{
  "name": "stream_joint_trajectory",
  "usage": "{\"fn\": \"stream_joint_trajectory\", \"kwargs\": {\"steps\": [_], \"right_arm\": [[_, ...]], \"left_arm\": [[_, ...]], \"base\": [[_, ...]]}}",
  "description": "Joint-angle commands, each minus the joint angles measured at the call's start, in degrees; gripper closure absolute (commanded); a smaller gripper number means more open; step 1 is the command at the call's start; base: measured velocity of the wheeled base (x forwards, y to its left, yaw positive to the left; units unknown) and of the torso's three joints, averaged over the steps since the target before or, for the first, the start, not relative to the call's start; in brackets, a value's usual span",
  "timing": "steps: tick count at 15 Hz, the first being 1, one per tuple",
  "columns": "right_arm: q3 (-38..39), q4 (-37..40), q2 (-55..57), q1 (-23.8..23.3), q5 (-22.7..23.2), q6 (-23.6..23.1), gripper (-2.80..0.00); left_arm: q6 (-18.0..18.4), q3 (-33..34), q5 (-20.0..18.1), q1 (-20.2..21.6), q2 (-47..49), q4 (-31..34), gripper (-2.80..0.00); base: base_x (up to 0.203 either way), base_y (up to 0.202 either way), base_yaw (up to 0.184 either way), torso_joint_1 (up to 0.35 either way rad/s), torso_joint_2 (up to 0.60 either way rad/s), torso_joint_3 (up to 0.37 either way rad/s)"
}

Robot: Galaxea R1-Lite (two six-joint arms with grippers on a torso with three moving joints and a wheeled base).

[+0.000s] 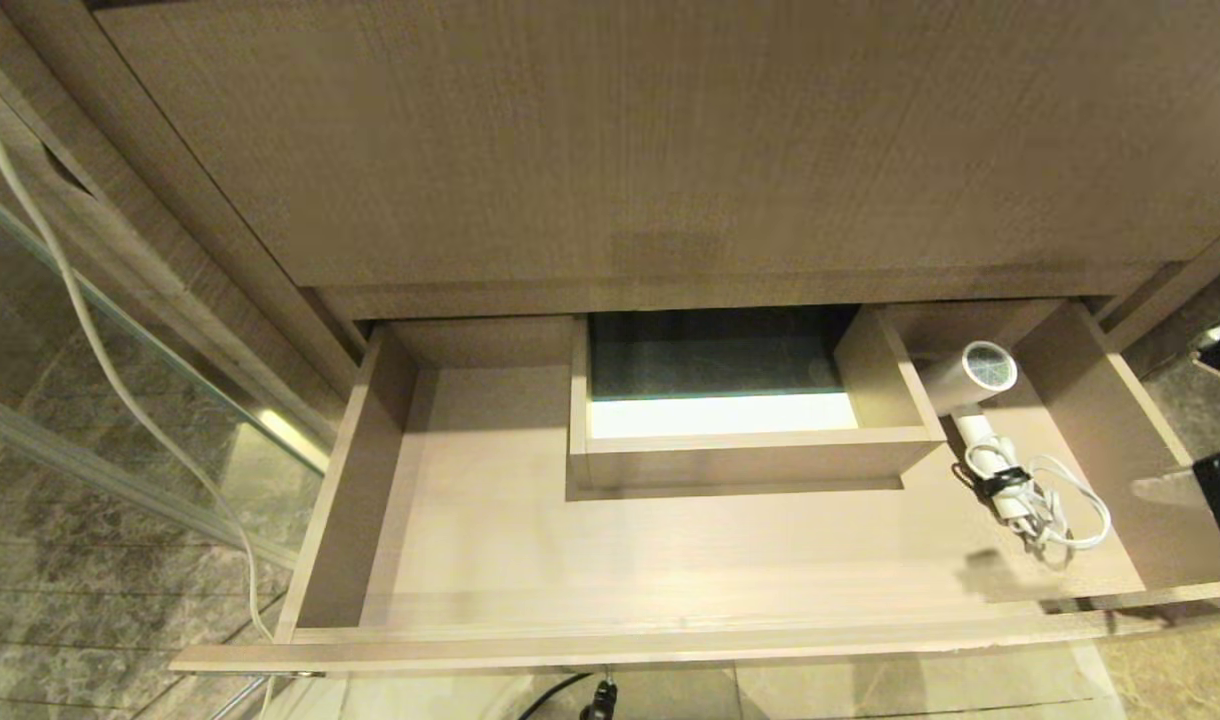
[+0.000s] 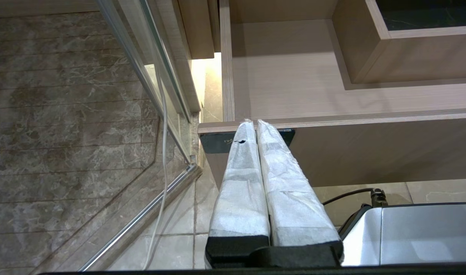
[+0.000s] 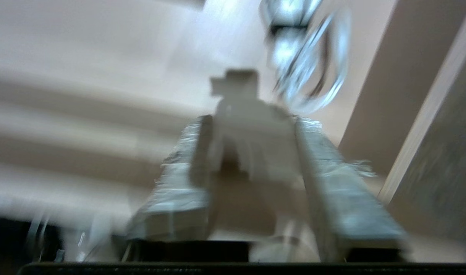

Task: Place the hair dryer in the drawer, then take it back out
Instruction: Close the drawer

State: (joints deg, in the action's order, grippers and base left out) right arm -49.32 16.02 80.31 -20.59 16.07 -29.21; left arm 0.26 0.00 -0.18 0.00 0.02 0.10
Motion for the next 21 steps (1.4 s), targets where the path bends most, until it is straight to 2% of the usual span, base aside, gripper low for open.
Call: {"fn": "stream_joint_trajectory", "kwargs": {"steps": [1, 3, 4, 11, 16, 21], "right_arm": [[7.7, 6.9, -11.9, 0.0, -0.5, -0.3, 0.0], [12.2, 17.9, -15.0, 0.0, -6.5, -0.3, 0.0], [13.3, 20.5, -15.3, 0.0, -8.9, -0.1, 0.0], [11.3, 21.3, -5.6, 2.3, -9.1, -0.9, 0.0], [6.6, 20.8, 5.0, 2.4, -9.9, -7.8, 0.0], [-1.0, 21.0, 15.4, 2.4, -9.9, -9.7, 0.0]], "left_arm": [[0.0, 0.1, 0.0, 0.0, 0.1, 0.0, 0.0], [0.0, 0.1, 0.0, 0.0, 0.1, 0.0, 0.0], [0.0, 0.1, 0.0, 0.0, 0.1, 0.0, 0.0], [0.0, 0.1, 0.0, 0.0, 0.1, 0.0, 0.0], [0.0, 0.1, 0.0, 0.0, 0.1, 0.0, 0.0], [0.0, 0.1, 0.0, 0.0, 0.1, 0.0, 0.0]], "base": [[0.0, 0.0, 0.0, 0.0, 0.0, 0.0], [0.0, 0.0, 0.0, 0.0, 0.0, 0.0], [0.0, 0.0, 0.0, 0.0, 0.0, 0.0], [0.0, 0.0, 0.0, 0.0, 0.0, 0.0], [0.0, 0.0, 0.0, 0.0, 0.0, 0.0], [0.0, 0.0, 0.0, 0.0, 0.0, 0.0]]}}
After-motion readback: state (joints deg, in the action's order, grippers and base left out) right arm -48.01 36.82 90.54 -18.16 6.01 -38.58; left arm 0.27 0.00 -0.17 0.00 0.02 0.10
